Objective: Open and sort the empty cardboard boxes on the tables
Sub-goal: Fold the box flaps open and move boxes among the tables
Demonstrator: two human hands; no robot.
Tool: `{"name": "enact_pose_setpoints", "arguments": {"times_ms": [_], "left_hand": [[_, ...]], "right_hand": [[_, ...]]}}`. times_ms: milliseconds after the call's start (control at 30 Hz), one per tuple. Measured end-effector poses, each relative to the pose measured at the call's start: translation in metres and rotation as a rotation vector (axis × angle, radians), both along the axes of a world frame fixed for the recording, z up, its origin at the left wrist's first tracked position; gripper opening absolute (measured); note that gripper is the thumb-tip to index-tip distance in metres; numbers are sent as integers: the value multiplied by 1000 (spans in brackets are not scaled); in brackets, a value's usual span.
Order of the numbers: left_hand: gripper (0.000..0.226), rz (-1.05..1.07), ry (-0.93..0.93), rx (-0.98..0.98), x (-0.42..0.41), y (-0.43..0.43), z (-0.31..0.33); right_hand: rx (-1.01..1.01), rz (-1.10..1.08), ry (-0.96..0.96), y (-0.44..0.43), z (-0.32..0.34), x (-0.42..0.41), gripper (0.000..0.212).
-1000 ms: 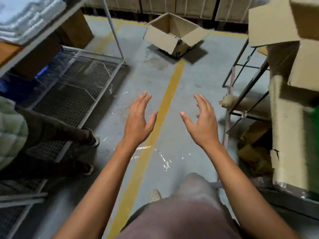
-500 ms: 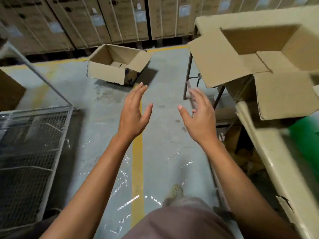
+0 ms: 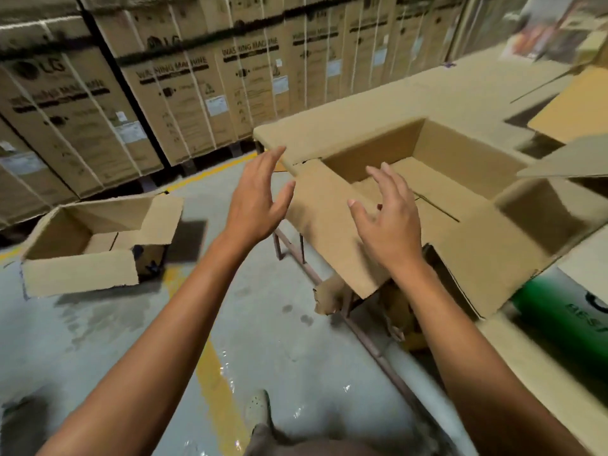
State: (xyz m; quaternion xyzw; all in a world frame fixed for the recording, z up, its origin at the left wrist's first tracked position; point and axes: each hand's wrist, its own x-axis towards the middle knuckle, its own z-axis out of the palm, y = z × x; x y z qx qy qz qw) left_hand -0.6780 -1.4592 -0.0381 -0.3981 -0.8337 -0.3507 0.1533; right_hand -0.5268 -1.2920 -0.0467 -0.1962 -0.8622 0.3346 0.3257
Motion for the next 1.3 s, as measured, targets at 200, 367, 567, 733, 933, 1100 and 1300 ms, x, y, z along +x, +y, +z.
{"name": "enact_pose_setpoints", "arguments": {"times_ms": [200, 367, 567, 733, 933, 1100, 1300], "left_hand": [[76, -35, -322, -231, -92, 70, -5], [81, -126, -546, -469, -151, 122, -14], [73, -199, -726, -506, -174, 180, -37], [58, -215, -933, -283, -174, 194, -66], [71, -216, -1032, -116, -172, 198, -77], [61, -251, -1048, -49, -169, 196, -78], [61, -313, -1069, 66, -165, 169, -80]], "right_hand": [[-56, -376, -161, 36, -13, -38, 66], [-104, -729, -307, 49, -29, -41, 72], [-158, -1027, -487, 54, -52, -33, 73], [-135, -1148, -366, 59, -58, -44, 72], [-147, -1255, -224, 59, -67, -49, 63], [-297, -1455, -185, 47, -77, -52, 59], [-790, -1606, 47, 14, -61, -74, 75]]}}
